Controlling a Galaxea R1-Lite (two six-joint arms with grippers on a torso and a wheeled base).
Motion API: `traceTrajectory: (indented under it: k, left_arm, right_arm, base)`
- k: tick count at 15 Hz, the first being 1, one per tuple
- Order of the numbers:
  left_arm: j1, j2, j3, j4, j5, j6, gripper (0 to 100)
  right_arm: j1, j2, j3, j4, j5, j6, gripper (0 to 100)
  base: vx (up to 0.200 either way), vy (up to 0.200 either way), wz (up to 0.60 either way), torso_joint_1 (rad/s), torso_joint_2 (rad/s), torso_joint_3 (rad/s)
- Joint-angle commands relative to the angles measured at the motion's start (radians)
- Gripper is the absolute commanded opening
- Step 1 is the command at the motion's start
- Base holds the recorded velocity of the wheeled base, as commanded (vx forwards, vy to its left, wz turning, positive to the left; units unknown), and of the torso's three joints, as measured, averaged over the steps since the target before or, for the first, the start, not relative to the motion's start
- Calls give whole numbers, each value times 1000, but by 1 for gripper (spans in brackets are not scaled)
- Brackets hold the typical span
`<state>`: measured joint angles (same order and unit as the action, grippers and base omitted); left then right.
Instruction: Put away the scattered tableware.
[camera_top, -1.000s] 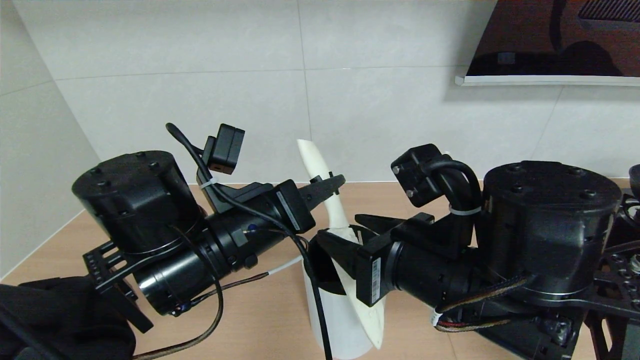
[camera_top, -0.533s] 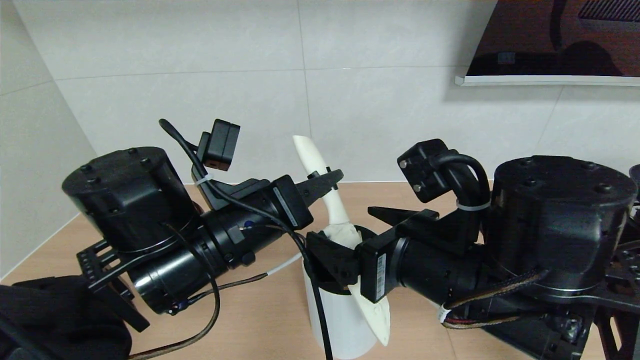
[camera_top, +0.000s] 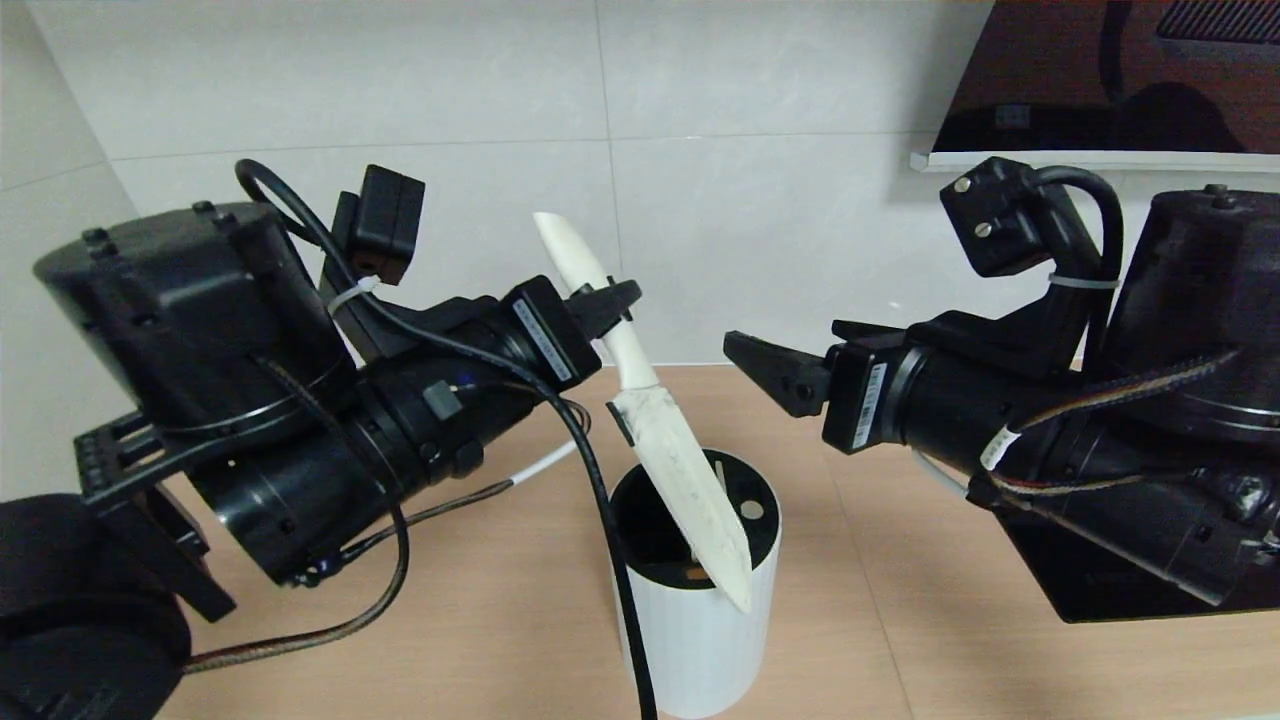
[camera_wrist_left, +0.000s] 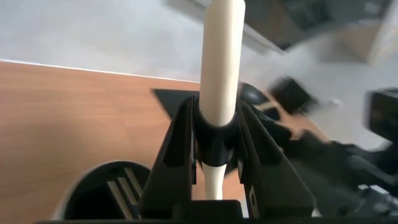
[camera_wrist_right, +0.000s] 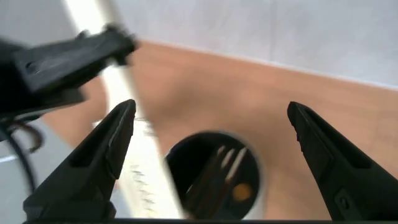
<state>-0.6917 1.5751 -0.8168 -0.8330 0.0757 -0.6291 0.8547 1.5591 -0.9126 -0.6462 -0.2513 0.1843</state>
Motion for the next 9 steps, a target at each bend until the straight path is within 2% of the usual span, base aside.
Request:
traceTrajectory:
  k: [1, 3, 4, 5, 7, 8, 9]
  left_arm:
    - [-2, -33, -91, 103, 81, 5, 0]
    - [-3, -35, -140, 180, 159, 26, 0]
    - [-9, -35, -153, 206, 222, 75, 0]
    - [-29, -26, -159, 222, 314, 132, 0]
    - [-60, -10, -157, 218, 452, 241, 0]
    - [-71, -4, -157, 218, 499, 276, 0]
    - [-100, 19, -162, 213, 598, 327, 0]
  right_arm:
    - [-22, -16, -8, 0, 0, 0, 100]
    - [-32, -14, -5, 0, 0, 0, 100]
    - [-32, -16, -2, 0, -2, 0, 100]
    - [-34, -14, -2, 2, -2, 0, 100]
    - [-34, -14, -2, 0, -2, 0, 100]
    - [-34, -14, -2, 2, -2, 0, 100]
    - [-34, -14, 3, 2, -2, 0, 100]
  base:
    - [0, 0, 0, 0, 0, 0]
    - [0, 0, 0, 0, 0, 0]
    - [0, 0, 0, 0, 0, 0]
    - [0, 0, 0, 0, 0, 0]
    - [0, 0, 0, 0, 0, 0]
    - [0, 0, 0, 0, 0, 0]
    - [0, 0, 0, 0, 0, 0]
